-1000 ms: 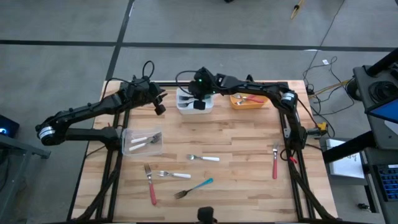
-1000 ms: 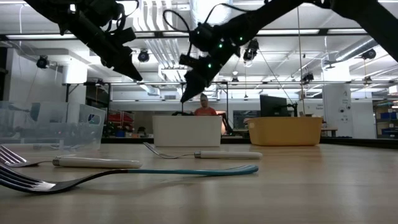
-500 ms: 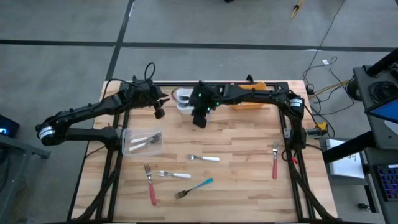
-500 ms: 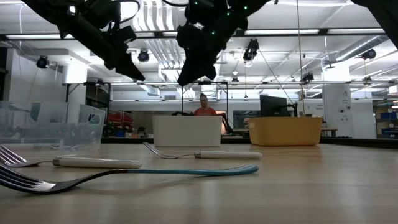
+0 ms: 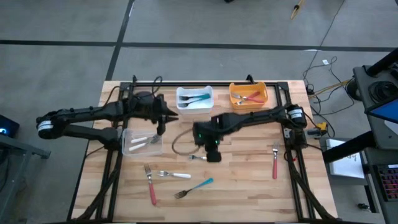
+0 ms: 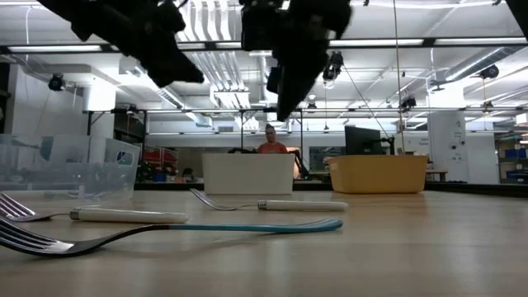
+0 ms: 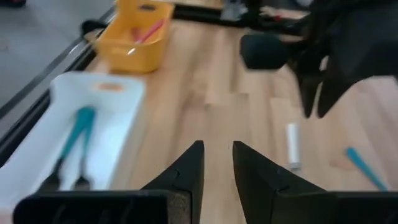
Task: Sort silverware by color (type)
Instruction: Put the top white fork into the transparent bin
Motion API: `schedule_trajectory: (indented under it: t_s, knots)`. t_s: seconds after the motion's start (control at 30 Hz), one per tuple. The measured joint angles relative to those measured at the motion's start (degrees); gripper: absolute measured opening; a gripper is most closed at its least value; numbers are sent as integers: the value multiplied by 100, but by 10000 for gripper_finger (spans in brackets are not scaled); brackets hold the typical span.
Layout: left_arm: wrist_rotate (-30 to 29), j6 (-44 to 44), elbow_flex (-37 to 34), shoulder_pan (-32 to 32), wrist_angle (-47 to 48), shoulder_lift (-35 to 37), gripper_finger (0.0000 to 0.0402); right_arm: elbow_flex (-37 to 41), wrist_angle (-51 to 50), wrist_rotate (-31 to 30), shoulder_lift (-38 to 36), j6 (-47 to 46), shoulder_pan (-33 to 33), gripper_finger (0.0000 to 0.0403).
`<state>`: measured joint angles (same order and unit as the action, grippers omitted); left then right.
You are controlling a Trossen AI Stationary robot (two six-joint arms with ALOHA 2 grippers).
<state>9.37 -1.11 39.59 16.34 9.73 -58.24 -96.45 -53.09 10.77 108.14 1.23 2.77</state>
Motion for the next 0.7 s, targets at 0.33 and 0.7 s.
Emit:
schedule_trajectory:
  t_s: [0.33, 0.7]
  knots:
    - [-1303, 380, 0, -1643, -636, 2, 66, 1085, 1422, -467, 7, 52, 568, 34]
    - [-1788, 1102, 0, -2310, -1210, -36, 66, 1805, 2576, -326, 7, 228, 564, 29]
